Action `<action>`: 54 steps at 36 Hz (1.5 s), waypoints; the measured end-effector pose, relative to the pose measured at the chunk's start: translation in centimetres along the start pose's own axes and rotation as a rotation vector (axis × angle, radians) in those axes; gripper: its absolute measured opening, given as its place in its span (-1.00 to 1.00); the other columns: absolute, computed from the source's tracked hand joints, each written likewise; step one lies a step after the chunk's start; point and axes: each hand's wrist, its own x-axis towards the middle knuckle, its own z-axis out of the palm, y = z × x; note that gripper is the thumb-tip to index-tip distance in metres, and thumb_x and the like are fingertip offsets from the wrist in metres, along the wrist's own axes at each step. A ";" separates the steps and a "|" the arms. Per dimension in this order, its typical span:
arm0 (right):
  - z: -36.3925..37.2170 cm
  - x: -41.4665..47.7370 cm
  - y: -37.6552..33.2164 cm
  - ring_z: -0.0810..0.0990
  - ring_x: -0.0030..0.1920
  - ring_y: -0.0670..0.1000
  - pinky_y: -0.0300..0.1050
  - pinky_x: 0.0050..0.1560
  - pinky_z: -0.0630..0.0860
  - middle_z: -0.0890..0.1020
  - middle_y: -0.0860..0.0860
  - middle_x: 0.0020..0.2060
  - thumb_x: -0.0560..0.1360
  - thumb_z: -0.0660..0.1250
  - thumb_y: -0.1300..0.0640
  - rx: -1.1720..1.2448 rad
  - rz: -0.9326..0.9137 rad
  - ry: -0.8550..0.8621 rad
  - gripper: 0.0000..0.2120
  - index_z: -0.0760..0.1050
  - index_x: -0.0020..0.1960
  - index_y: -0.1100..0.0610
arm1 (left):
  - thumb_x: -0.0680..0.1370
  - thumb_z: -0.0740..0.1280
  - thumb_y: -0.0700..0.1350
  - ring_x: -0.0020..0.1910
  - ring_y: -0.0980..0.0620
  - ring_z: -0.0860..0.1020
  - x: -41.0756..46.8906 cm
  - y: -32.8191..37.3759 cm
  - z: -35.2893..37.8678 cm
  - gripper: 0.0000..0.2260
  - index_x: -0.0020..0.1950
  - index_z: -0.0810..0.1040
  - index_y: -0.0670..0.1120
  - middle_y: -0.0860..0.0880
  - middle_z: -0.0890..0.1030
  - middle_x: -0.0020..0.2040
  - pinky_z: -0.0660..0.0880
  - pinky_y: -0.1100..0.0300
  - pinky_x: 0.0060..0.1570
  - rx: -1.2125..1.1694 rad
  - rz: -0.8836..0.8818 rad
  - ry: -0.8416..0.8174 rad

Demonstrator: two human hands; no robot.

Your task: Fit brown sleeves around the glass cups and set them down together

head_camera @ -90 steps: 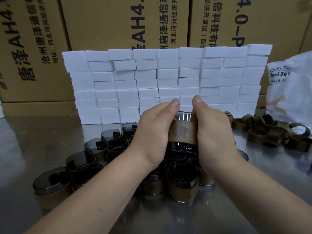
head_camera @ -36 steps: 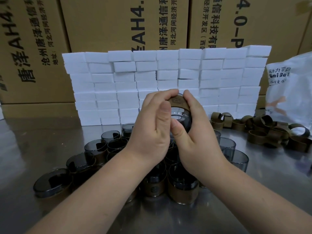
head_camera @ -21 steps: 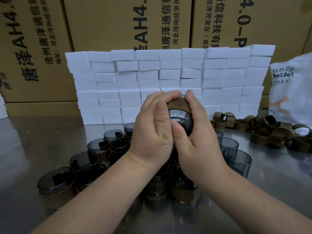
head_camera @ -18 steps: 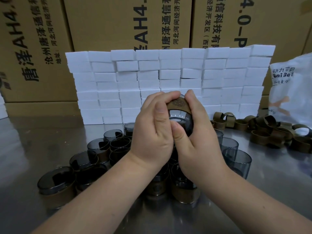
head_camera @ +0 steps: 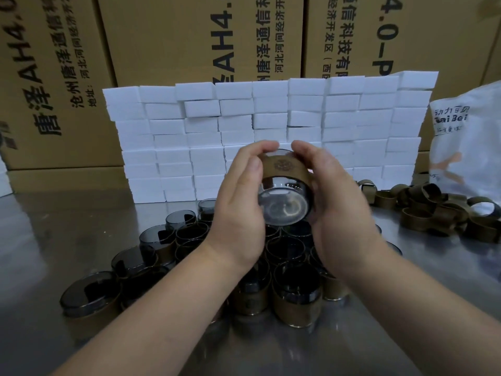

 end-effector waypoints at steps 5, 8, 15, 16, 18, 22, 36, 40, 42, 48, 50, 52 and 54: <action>-0.6 0.6 -0.2 0.68 -0.16 0.08 0.07 -0.10 0.61 0.69 0.05 -0.25 0.35 0.15 -0.23 0.015 0.117 0.128 -0.62 0.63 -0.26 -0.01 | 0.53 0.05 -0.03 -0.10 0.08 0.62 -0.8 -0.3 1.2 -0.73 0.01 0.48 -0.12 0.03 0.65 -0.11 0.53 0.26 -0.14 -0.199 -0.101 -0.116; -0.2 0.3 0.2 0.63 -0.32 -0.02 -0.02 -0.21 0.56 0.63 -0.03 -0.41 0.34 0.14 -0.23 -0.048 0.128 0.172 -0.64 0.58 -0.40 -0.06 | 0.48 0.06 0.11 -0.15 0.00 0.59 -1.0 -0.3 1.2 -0.64 -0.03 0.50 -0.10 -0.10 0.59 -0.10 0.55 0.18 -0.19 -0.176 -0.187 -0.079; -0.1 0.1 0.5 0.37 -0.43 -0.05 -0.12 -0.30 0.33 0.38 -0.07 -0.52 0.37 0.10 -0.20 -0.164 0.072 0.230 -0.65 0.38 -0.45 0.00 | 0.44 0.06 0.20 -0.29 0.01 0.51 -1.0 0.2 1.1 -0.59 -0.09 0.49 -0.10 -0.11 0.46 -0.21 0.50 0.22 -0.29 -0.157 -0.245 -0.063; -0.1 0.0 0.6 0.34 -0.44 -0.05 -0.13 -0.32 0.31 0.35 -0.06 -0.51 0.38 0.09 -0.19 -0.186 0.054 0.235 -0.65 0.36 -0.44 0.01 | 0.44 0.11 0.20 -0.27 -0.01 0.50 -1.0 0.2 1.1 -0.61 -0.11 0.49 -0.09 -0.11 0.46 -0.22 0.48 0.19 -0.26 -0.144 -0.243 -0.054; -0.1 -0.2 0.6 0.31 -0.46 -0.07 -0.17 -0.37 0.28 0.32 -0.06 -0.52 0.40 0.08 -0.17 -0.215 0.018 0.239 -0.63 0.33 -0.44 0.05 | 0.38 0.19 0.23 -0.22 -0.06 0.45 -1.0 0.2 1.1 -0.65 -0.17 0.52 -0.04 -0.08 0.47 -0.24 0.42 0.10 -0.18 -0.109 -0.221 -0.033; 0.0 -0.4 0.4 0.26 -0.52 -0.11 -0.27 -0.51 0.23 0.28 -0.12 -0.57 0.43 0.08 -0.13 -0.239 -0.045 0.228 -0.61 0.29 -0.46 0.09 | 0.34 0.16 0.26 -0.17 -0.10 0.40 -0.9 0.0 1.0 -0.66 -0.27 0.55 0.04 -0.08 0.46 -0.25 0.32 -0.01 -0.09 -0.074 -0.147 -0.016; 0.2 -0.6 0.2 0.21 -0.48 -0.10 -0.15 -0.44 0.17 0.24 -0.10 -0.57 0.45 0.07 -0.11 -0.318 -0.095 0.201 -0.58 0.24 -0.41 0.21 | 0.44 0.09 0.11 -0.39 0.04 0.25 -1.1 -0.6 1.0 -0.65 -0.34 0.24 -0.17 0.00 0.27 -0.42 0.22 0.14 -0.37 0.093 0.030 -0.005; 0.2 -0.7 0.2 0.20 -0.50 -0.12 -0.20 -0.47 0.17 0.24 -0.12 -0.60 0.46 0.08 -0.09 -0.298 -0.105 0.183 -0.60 0.24 -0.48 0.10 | 0.43 0.09 0.09 -0.38 0.02 0.24 -1.1 -0.3 1.1 -0.67 -0.35 0.23 -0.17 -0.03 0.25 -0.41 0.22 0.14 -0.36 0.144 0.054 -0.006; 0.1 -0.7 0.1 0.19 -0.52 -0.13 -0.25 -0.50 0.15 0.22 -0.13 -0.60 0.48 0.10 -0.05 -0.286 -0.108 0.169 -0.58 0.19 -0.52 0.04 | 0.41 0.11 0.10 -0.36 -0.05 0.26 -1.1 -0.2 1.0 -0.71 -0.34 0.29 -0.12 -0.06 0.29 -0.41 0.22 0.07 -0.33 0.150 0.034 -0.011; -0.5 0.4 -1.4 0.23 -0.51 -0.16 -0.32 -0.50 0.18 0.24 -0.14 -0.56 0.42 0.19 -0.05 -0.350 -0.121 0.027 -0.63 0.23 -0.51 0.03 | 0.42 0.13 0.10 -0.35 0.03 0.32 0.0 0.7 0.1 -0.78 -0.32 0.35 0.00 0.05 0.36 -0.40 0.27 0.10 -0.31 0.223 0.057 -0.061; -0.7 0.7 -2.1 0.37 -0.45 -0.16 -0.30 -0.43 0.32 0.39 -0.10 -0.53 0.41 0.20 -0.03 -0.353 -0.146 -0.034 -0.70 0.40 -0.46 0.06 | 0.42 0.13 0.11 -0.37 0.08 0.31 0.5 1.0 -0.4 -0.81 -0.36 0.35 0.08 0.12 0.36 -0.42 0.27 0.14 -0.31 0.269 0.068 -0.079; -0.9 0.8 -2.4 0.56 -0.26 -0.19 -0.34 -0.21 0.47 0.62 -0.11 -0.33 0.39 0.21 -0.01 -0.364 -0.166 -0.054 -0.80 0.58 -0.28 -0.01 | 0.41 0.15 0.13 -0.34 0.06 0.33 1.0 1.1 -0.8 -0.81 -0.36 0.34 0.09 0.12 0.37 -0.40 0.29 0.11 -0.27 0.286 0.031 -0.050; -1.2 1.1 -2.4 0.59 -0.09 -0.25 -0.38 -0.04 0.48 0.66 -0.19 -0.15 0.40 0.25 0.01 -0.386 -0.153 -0.064 -0.84 0.60 -0.12 -0.11 | 0.44 0.14 0.10 -0.27 0.02 0.35 1.2 0.9 -0.9 -0.81 -0.30 0.32 0.03 0.04 0.39 -0.32 0.31 0.07 -0.20 0.359 0.002 -0.027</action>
